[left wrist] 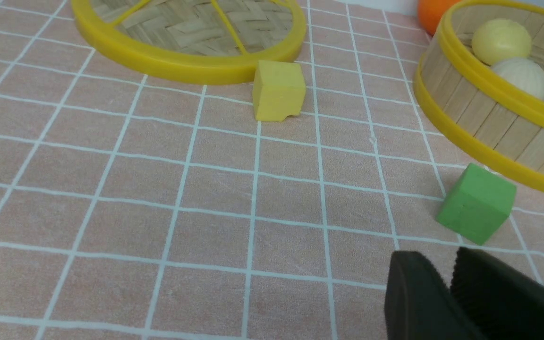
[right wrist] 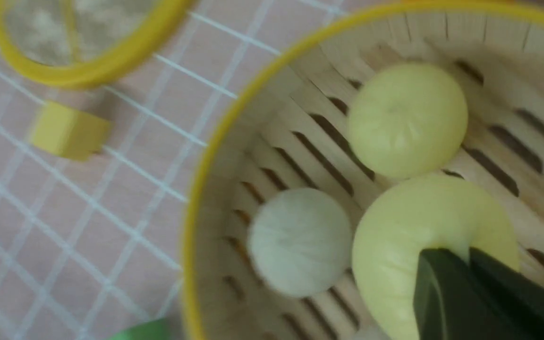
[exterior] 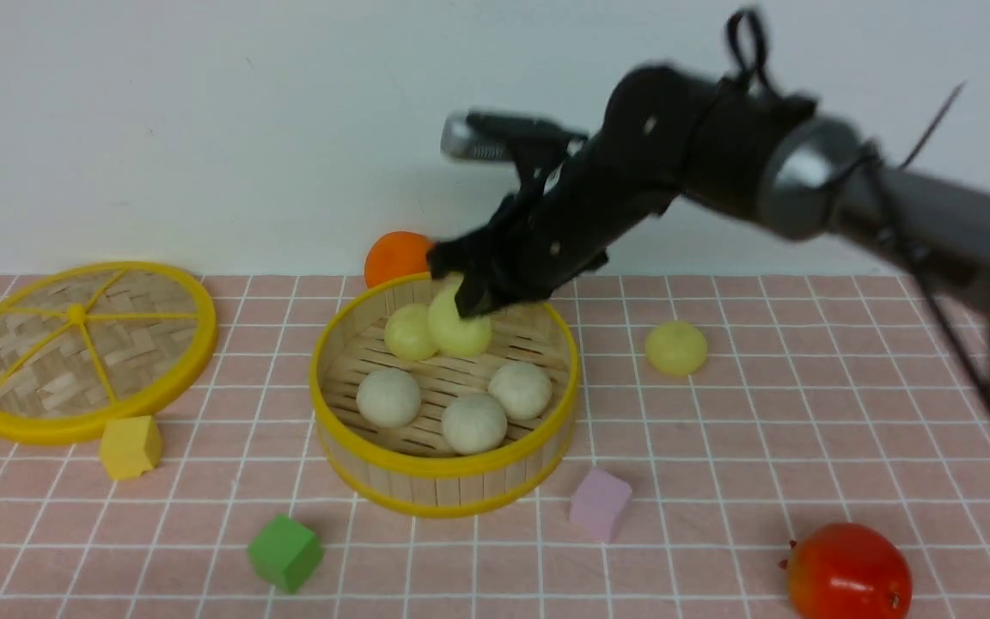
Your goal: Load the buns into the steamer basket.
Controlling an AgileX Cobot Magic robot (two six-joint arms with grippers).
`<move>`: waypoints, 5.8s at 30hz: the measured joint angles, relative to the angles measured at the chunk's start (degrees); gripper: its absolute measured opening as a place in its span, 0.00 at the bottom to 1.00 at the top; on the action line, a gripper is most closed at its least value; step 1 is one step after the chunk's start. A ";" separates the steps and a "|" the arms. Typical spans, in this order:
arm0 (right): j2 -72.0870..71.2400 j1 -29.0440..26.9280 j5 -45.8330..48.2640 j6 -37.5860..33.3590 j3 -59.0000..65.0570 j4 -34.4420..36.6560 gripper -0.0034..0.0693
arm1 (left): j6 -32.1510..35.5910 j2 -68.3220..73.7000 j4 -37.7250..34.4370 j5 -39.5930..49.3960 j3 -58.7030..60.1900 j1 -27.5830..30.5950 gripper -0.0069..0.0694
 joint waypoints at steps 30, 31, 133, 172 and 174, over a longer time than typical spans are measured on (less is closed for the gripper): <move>-4.74 -11.16 6.18 8.99 -1.09 -13.05 0.58 | 0.00 0.00 0.12 0.05 0.00 0.00 0.32; -4.18 -12.15 6.97 10.87 -1.09 -14.93 0.57 | 0.00 0.00 0.14 0.05 0.00 0.00 0.32; -32.68 -5.74 24.89 8.16 3.56 -8.62 0.16 | 0.00 0.00 0.48 0.10 0.00 0.00 0.40; -111.11 -26.83 -26.44 10.15 101.51 -24.90 0.05 | 0.00 0.00 0.60 0.10 0.00 0.00 0.40; -116.67 -27.19 -28.88 10.15 108.30 -25.03 0.05 | 0.00 0.00 0.60 0.10 0.00 0.00 0.40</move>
